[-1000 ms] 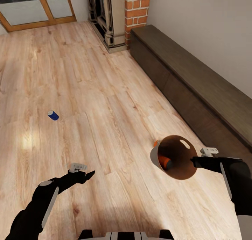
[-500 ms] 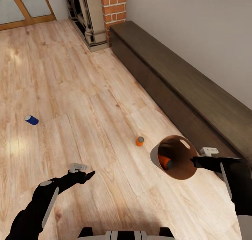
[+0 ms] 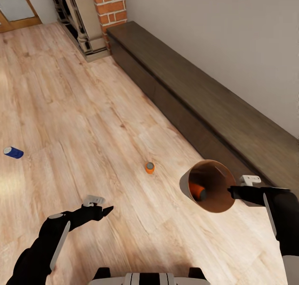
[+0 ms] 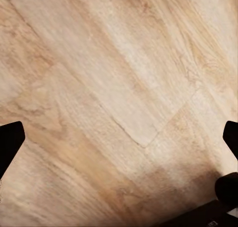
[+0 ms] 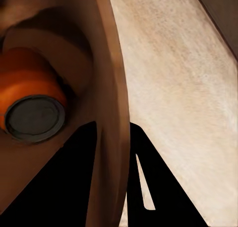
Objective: Put the three can of soda from the living room inside the tash can in the kitchen.
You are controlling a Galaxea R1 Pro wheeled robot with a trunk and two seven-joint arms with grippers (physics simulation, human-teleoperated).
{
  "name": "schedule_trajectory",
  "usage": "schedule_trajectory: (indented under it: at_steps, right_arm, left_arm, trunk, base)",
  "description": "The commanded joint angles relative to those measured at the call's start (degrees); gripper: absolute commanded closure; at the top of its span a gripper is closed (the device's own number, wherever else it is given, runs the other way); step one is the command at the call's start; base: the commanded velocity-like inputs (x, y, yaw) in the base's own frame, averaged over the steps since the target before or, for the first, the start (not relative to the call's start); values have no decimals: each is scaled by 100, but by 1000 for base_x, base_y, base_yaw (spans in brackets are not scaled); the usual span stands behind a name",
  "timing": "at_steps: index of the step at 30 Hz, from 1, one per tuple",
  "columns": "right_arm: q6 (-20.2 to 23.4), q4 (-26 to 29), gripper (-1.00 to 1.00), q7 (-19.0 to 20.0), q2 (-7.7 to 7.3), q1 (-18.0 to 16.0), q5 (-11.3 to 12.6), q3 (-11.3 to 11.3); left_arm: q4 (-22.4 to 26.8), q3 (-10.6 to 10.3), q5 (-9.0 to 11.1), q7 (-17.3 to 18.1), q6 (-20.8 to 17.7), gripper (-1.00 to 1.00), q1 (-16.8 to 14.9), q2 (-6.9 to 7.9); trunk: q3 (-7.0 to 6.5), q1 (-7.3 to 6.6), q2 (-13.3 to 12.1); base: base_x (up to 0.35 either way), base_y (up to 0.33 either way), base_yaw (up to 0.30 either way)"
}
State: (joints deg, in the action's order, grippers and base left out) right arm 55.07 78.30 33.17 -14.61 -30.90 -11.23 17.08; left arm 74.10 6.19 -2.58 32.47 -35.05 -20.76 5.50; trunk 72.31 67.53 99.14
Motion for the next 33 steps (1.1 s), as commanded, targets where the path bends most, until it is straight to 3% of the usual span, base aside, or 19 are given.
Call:
schedule_trajectory:
  at_steps: [1,16,20,21,25,33]
  right_arm:
    - [31,1,100,23,1,-3,121,-2]
    - [30,-10,100,23,-4,-4,121,4]
    - [30,-18,100,23,-6,-4,121,11]
    - [30,-21,100,23,-7,-4,121,13]
    - [30,-24,100,23,-7,-4,122,14]
    - [30,-25,100,23,-7,-4,121,15]
  left_arm:
    - [-5,-38,-6,2,-95,-100,-3,-3]
    - [-34,-216,-14,5,-362,-100,-15,-5]
    - [-51,-449,-14,5,-379,-100,-14,1]
    - [-56,-561,-18,5,-384,-100,-13,1]
    - [-77,-656,-23,-2,-427,-100,-15,-4]
    - [-88,-687,-29,-4,-483,-100,-16,-5]
  trunk:
    - [4,0,0]
    - [27,0,0]
    - [29,0,0]
    - [29,0,0]
    - [30,0,0]
    - [30,0,0]
  base:
    - [165,227,-120]
    - [47,299,-24]
    - [1,218,-1]
    - [-5,66,0]
    - [-35,-64,0]
    - [-115,-250,0]
